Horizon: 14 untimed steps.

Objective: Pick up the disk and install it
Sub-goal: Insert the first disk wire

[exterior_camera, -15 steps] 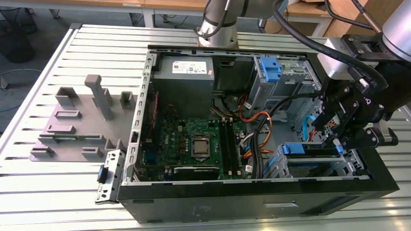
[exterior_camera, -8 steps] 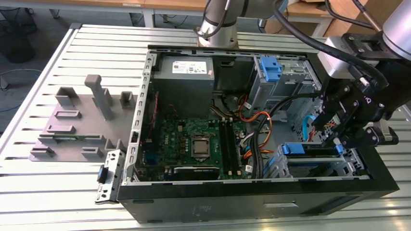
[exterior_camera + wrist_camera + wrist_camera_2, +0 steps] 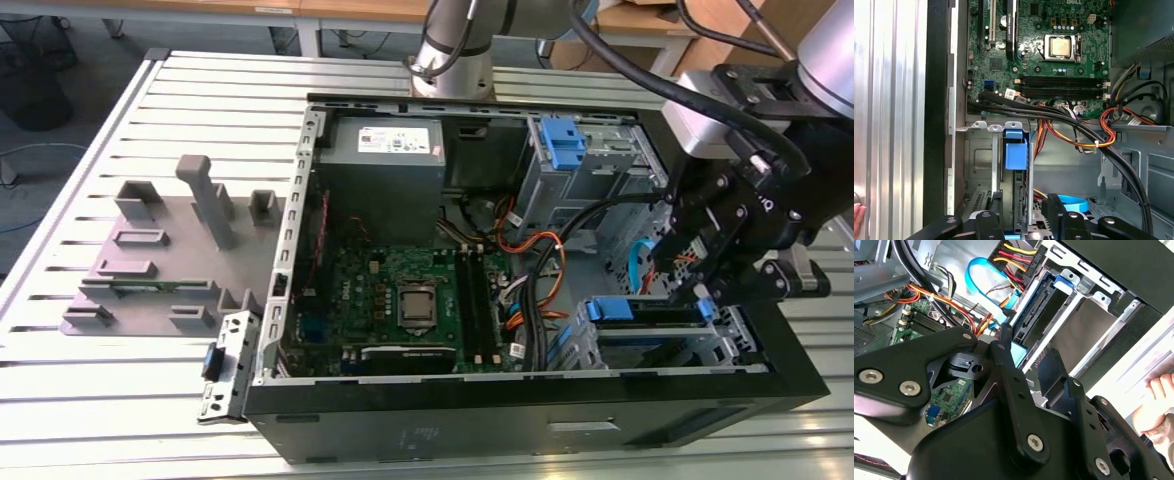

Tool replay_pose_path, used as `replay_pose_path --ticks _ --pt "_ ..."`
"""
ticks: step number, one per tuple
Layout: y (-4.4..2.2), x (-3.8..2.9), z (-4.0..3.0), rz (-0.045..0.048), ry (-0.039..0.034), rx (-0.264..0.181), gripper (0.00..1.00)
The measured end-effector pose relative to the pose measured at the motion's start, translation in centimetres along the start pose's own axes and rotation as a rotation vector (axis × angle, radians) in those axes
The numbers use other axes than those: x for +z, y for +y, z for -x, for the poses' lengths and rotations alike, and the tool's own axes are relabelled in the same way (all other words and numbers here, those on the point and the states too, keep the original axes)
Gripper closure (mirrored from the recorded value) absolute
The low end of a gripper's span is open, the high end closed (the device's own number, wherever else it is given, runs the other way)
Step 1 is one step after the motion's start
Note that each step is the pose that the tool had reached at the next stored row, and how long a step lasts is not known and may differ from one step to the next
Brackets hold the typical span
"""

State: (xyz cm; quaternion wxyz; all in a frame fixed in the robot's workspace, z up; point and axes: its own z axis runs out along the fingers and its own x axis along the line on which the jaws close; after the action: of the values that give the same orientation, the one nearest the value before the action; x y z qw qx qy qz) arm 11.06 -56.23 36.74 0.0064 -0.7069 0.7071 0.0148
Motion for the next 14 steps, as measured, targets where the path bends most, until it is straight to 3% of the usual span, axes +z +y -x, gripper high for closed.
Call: replay_pose_path --ticks 14 --pt "-0.01 0.31 1.01 0.0000 -0.0002 0.000 0.52"
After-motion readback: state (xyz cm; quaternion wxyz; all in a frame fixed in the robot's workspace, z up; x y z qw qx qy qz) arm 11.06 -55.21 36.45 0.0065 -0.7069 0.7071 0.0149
